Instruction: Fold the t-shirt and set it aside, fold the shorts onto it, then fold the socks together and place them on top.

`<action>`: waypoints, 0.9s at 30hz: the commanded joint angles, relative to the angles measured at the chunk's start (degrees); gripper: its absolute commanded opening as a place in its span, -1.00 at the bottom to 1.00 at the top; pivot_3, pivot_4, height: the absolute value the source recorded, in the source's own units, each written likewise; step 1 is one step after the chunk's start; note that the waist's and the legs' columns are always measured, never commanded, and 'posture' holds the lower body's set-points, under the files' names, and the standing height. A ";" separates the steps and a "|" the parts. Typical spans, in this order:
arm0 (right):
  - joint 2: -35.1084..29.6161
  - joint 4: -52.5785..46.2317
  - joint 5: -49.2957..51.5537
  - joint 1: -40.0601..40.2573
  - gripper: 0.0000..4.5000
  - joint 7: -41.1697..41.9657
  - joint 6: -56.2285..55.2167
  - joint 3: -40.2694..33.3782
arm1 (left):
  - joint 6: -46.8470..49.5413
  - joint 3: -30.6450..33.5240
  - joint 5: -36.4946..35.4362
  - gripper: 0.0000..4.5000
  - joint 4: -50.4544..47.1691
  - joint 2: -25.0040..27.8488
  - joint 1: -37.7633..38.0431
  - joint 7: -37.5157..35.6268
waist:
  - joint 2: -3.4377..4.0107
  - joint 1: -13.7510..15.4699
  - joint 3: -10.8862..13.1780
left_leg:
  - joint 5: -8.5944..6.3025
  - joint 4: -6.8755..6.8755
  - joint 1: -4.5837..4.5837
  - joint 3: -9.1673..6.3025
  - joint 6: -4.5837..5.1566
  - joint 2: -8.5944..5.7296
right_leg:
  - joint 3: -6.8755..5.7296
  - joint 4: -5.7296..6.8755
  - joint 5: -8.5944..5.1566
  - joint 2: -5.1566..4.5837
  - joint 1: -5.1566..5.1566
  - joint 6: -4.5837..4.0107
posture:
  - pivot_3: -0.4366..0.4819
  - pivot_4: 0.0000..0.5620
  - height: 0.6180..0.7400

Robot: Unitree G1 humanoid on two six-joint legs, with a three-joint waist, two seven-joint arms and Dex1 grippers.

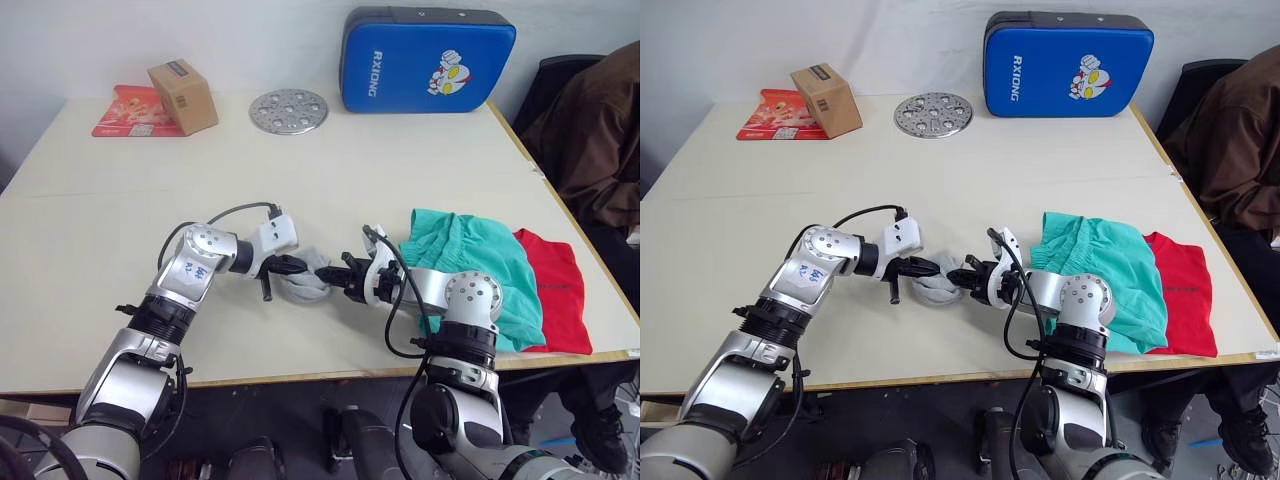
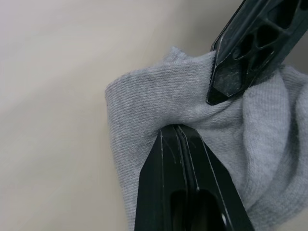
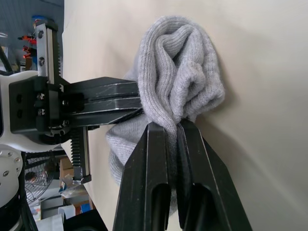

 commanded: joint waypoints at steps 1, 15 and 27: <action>-1.51 -6.85 8.11 0.60 -0.99 3.17 3.22 2.07 | 2.06 2.14 -1.38 -1.00 0.54 -0.13 -0.36 0.23 | 0.04 0.08 0.03 | 0.00 -0.03 -0.02 -0.01 0.00 0.00 | 0.00 -0.02 0.00 0.00 -0.04 0.00 | -0.05 -0.47 1.00; -30.35 -21.56 59.65 14.13 -1.00 -11.15 -9.99 2.65 | 26.06 18.06 -28.22 0.23 -12.37 7.29 -2.91 -14.93 | 0.17 0.66 0.22 | -0.02 -0.59 -0.04 -0.03 0.06 -0.07 | -0.03 -0.56 -0.10 0.02 -0.17 0.17 | -0.05 -0.47 1.00; -59.76 -13.00 63.39 39.80 -1.00 -6.98 -25.05 -11.59 | 23.74 15.44 -29.58 0.98 -15.79 4.18 -1.60 -13.25 | 0.16 1.78 0.36 | -0.40 -0.51 -0.71 -0.02 0.85 -0.18 | 0.03 -1.68 0.10 0.01 -0.02 1.72 | -0.05 -0.47 1.00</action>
